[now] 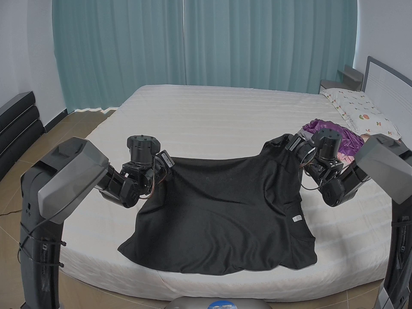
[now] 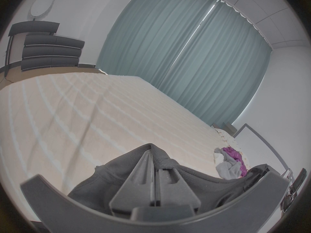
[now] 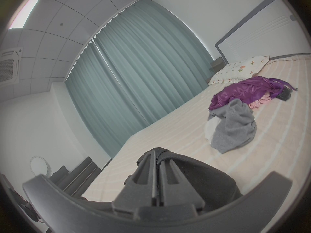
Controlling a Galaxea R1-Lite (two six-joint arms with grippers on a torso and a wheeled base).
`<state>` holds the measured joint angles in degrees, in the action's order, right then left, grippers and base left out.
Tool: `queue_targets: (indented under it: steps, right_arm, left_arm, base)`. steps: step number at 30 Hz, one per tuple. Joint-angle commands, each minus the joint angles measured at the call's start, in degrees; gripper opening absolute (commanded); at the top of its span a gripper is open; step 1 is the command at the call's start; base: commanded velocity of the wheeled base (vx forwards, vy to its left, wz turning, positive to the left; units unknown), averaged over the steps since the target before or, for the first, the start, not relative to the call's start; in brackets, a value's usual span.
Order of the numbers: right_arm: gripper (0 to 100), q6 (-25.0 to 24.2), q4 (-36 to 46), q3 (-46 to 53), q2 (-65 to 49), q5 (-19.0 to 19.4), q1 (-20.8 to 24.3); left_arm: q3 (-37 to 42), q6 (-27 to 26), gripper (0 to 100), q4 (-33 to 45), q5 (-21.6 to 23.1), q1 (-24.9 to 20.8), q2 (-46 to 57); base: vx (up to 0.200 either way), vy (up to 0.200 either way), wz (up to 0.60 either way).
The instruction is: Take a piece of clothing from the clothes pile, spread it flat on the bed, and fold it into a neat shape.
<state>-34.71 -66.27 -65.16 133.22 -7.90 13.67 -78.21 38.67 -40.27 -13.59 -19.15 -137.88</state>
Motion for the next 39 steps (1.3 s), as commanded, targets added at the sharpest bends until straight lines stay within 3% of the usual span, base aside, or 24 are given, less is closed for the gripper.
queue_targets:
  steps: [1, 2, 3, 12, 13, 17, 24, 30, 35, 39]
  right_arm:
    - [0, -0.1, -3.3, -1.8, 10.4, -1.0, -0.5]
    - [0, -0.4, -3.4, -2.5, 11.4, -1.3, -0.7]
    - [100, -0.5, -3.2, -3.1, 12.4, -1.3, -0.7]
    - [100, -0.6, -3.4, -8.8, 19.4, -2.6, -1.4]
    - [100, -0.7, -4.1, -12.8, 19.1, -6.9, -2.6]
    - [100, -0.7, -4.5, -18.1, 19.0, -10.5, -3.8]
    - [100, -0.9, -4.2, -10.2, 18.9, -8.4, -3.9]
    - [100, -3.6, -4.9, -1.2, 14.5, -4.1, -3.5]
    - [100, -7.9, -6.0, 2.6, 11.7, -3.1, -3.2]
    - [100, -10.5, -8.3, 3.8, 11.8, -3.0, -3.8]
  left_arm:
    - [-3.5, 1.4, 0, -1.0, -0.2, -0.1, -8.1]
    - [-4.5, 2.5, 100, -0.8, -0.2, -0.1, -8.9]
    - [-5.5, 3.2, 100, -0.4, -0.2, -0.2, -9.7]
    - [-9.2, 3.1, 100, -0.8, -4.5, 0.3, -13.9]
    - [-11.6, 3.4, 100, -1.6, -7.9, 1.1, -14.3]
    - [-13.9, 3.6, 100, -2.8, -9.6, 2.1, -14.8]
    - [-12.2, 3.3, 100, 2.4, -9.3, 3.1, -14.5]
    - [-13.5, 9.1, 100, 2.3, -6.9, 4.6, -9.8]
    - [-21.3, 8.9, 100, 1.8, -5.1, 6.8, -10.0]
    - [-25.5, 8.4, 100, 6.2, -5.1, 6.9, -13.6]
  base:
    - [0.000, 0.000, 0.00]
    - [0.000, 0.000, 0.00]
    - [0.000, 0.000, 0.00]
    - [0.000, 0.000, 0.00]
    - [0.000, 0.000, 0.00]
    - [0.000, 0.000, 0.00]
    - [0.000, 0.000, 0.00]
    - [0.000, 0.000, 0.00]
    - [0.000, 0.000, 0.00]
    - [0.000, 0.000, 0.00]
